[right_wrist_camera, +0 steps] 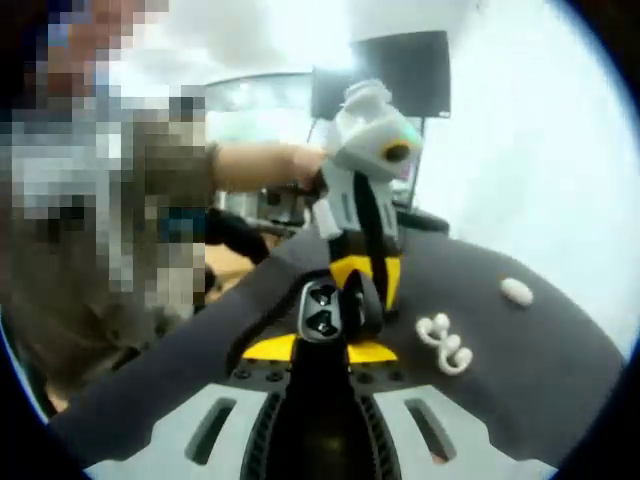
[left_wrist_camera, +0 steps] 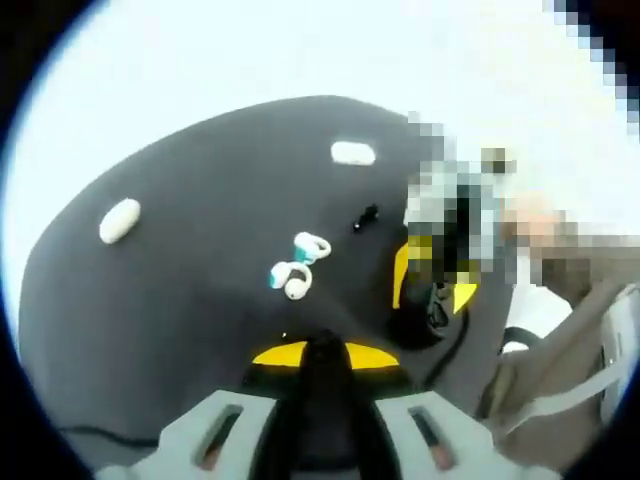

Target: Pick up three earphones and place each one into its charging case using tactile feedback, ensure that each earphone is properly inserted and securely positioned inside the case.

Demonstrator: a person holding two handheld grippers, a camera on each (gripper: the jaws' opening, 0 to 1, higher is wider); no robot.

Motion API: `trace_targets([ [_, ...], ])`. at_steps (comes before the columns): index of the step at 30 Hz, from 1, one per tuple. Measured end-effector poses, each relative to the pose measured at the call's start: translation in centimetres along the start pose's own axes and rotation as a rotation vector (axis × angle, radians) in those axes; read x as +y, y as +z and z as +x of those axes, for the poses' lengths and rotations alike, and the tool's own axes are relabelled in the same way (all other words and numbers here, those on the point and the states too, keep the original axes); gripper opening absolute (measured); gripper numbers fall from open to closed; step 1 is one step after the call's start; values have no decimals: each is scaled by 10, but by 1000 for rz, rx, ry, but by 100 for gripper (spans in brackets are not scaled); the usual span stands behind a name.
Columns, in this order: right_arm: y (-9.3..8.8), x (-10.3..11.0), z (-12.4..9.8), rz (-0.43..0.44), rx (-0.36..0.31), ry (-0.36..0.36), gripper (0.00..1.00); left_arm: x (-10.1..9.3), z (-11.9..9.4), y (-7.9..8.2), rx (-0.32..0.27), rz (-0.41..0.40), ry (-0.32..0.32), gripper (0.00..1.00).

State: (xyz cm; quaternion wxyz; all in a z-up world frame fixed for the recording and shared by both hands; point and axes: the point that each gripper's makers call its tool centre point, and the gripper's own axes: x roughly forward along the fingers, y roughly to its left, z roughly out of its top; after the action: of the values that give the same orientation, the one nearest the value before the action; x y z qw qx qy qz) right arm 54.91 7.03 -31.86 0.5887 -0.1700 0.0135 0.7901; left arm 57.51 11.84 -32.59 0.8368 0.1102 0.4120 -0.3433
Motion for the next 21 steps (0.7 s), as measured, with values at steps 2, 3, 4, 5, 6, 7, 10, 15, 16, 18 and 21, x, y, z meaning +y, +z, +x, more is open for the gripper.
trace_targets([
  [2,0,0,0,1,0,0,18,2,-8,6,-14,33,3,18],
  [3,0,0,0,1,-1,1,18,3,-14,11,-31,65,1,19],
  [4,0,0,0,3,-1,1,18,2,-21,16,-40,118,-10,19],
  [5,0,0,0,2,-1,1,18,4,-27,20,-50,157,-4,19],
  [6,0,0,1,3,-1,1,18,7,-32,23,-38,200,4,19],
  [7,0,0,1,3,-1,2,18,8,-36,29,-38,339,-7,19],
  [10,0,0,1,2,-1,1,18,-5,-45,31,-36,728,-115,21],
  [15,0,0,1,2,-1,0,18,9,-39,18,128,876,-163,18],
  [16,0,0,1,2,-1,1,18,13,-35,17,167,877,-167,16],
  [18,0,1,1,2,-1,1,18,18,-24,20,200,955,-173,15],
  [21,0,1,0,2,-2,2,18,19,-13,15,267,971,-191,17],
])
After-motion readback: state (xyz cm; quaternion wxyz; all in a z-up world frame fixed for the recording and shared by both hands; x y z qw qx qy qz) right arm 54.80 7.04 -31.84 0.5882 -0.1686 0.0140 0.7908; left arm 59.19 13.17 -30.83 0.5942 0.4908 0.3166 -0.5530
